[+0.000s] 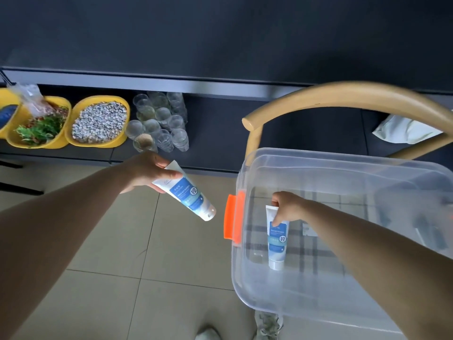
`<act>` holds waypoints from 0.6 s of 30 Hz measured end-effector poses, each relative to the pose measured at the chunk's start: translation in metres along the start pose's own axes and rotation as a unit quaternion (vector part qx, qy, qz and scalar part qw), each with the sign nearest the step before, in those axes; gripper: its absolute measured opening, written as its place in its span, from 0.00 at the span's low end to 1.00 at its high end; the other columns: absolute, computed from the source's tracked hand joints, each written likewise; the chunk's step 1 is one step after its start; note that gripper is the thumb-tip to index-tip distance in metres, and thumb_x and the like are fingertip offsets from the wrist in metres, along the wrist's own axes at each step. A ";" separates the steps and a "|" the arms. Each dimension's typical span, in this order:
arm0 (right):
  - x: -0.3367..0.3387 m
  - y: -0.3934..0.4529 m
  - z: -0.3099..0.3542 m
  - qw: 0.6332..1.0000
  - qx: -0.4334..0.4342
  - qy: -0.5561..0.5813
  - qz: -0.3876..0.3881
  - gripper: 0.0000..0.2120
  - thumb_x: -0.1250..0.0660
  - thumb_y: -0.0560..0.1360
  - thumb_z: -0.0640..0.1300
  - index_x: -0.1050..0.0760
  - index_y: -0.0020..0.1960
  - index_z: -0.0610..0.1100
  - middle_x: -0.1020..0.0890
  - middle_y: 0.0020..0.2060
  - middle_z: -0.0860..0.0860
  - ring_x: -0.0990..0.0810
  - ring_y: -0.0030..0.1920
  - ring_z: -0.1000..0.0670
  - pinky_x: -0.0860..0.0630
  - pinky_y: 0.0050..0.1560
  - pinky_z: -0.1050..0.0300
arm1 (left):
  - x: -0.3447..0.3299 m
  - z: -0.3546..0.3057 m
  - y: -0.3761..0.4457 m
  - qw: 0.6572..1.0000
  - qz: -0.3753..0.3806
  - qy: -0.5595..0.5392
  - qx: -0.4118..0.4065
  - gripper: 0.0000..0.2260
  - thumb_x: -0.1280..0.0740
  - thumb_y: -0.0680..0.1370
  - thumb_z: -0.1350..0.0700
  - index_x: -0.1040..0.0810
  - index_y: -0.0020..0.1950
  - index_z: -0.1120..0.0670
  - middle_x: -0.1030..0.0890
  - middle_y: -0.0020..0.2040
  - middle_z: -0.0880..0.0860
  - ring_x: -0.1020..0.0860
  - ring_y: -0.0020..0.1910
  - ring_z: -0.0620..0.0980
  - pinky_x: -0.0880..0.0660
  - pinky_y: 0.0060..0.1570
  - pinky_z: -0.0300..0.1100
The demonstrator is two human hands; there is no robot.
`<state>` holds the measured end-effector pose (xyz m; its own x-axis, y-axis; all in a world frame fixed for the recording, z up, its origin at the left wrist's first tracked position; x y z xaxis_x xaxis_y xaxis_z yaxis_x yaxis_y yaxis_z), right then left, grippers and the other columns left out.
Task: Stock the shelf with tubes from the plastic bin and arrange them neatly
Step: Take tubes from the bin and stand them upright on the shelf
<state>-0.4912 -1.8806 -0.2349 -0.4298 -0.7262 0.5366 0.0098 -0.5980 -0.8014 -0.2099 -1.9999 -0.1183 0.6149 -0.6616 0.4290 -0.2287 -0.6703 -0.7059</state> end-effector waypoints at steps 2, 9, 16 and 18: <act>0.006 -0.014 -0.003 0.999 0.012 0.031 -0.033 0.19 0.24 0.65 0.40 0.33 0.45 0.44 0.27 0.43 0.50 0.29 0.42 0.48 0.33 0.35 0.59 | 0.004 -0.008 -0.010 1.000 -0.015 -0.006 -0.012 0.03 0.29 0.73 0.60 0.21 0.41 0.54 0.18 0.43 0.52 0.20 0.41 0.49 0.20 0.33 0.35; 0.035 -0.092 -0.004 0.976 0.035 0.077 -0.199 0.12 0.34 0.67 0.37 0.34 0.42 0.49 0.22 0.39 0.50 0.24 0.40 0.45 0.27 0.35 0.54 | 0.027 -0.038 -0.057 0.997 -0.049 0.016 -0.052 0.04 0.29 0.73 0.62 0.24 0.45 0.57 0.22 0.41 0.52 0.24 0.36 0.43 0.28 0.23 0.26; 0.100 -0.177 0.039 0.953 0.076 0.070 -0.286 0.08 0.34 0.70 0.38 0.31 0.44 0.48 0.20 0.43 0.49 0.23 0.43 0.46 0.30 0.39 0.57 | 0.061 -0.081 -0.120 0.988 -0.083 0.070 -0.108 0.01 0.29 0.74 0.62 0.21 0.43 0.59 0.21 0.37 0.50 0.22 0.37 0.47 0.23 0.29 0.31; 0.120 -0.202 0.056 0.946 0.094 0.068 -0.304 0.08 0.34 0.70 0.37 0.30 0.45 0.48 0.20 0.42 0.49 0.23 0.43 0.47 0.28 0.40 0.56 | 0.069 -0.091 -0.137 0.986 -0.083 0.085 -0.120 0.06 0.29 0.73 0.61 0.19 0.49 0.61 0.19 0.41 0.54 0.19 0.43 0.54 0.18 0.42 0.44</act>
<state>-0.4944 -1.8655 0.0063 -0.5202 -0.1859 0.8336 -0.1225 -0.9497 -0.2882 -0.2052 -1.9844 0.0596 0.5286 -0.5693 0.6297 -0.3201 -0.8207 -0.4732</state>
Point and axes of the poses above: each hand's wrist, its own y-axis towards the middle knuckle, its own x-axis out of the back of the hand, z = x × y, the point moved 7 cm from there along y, towards the middle knuckle
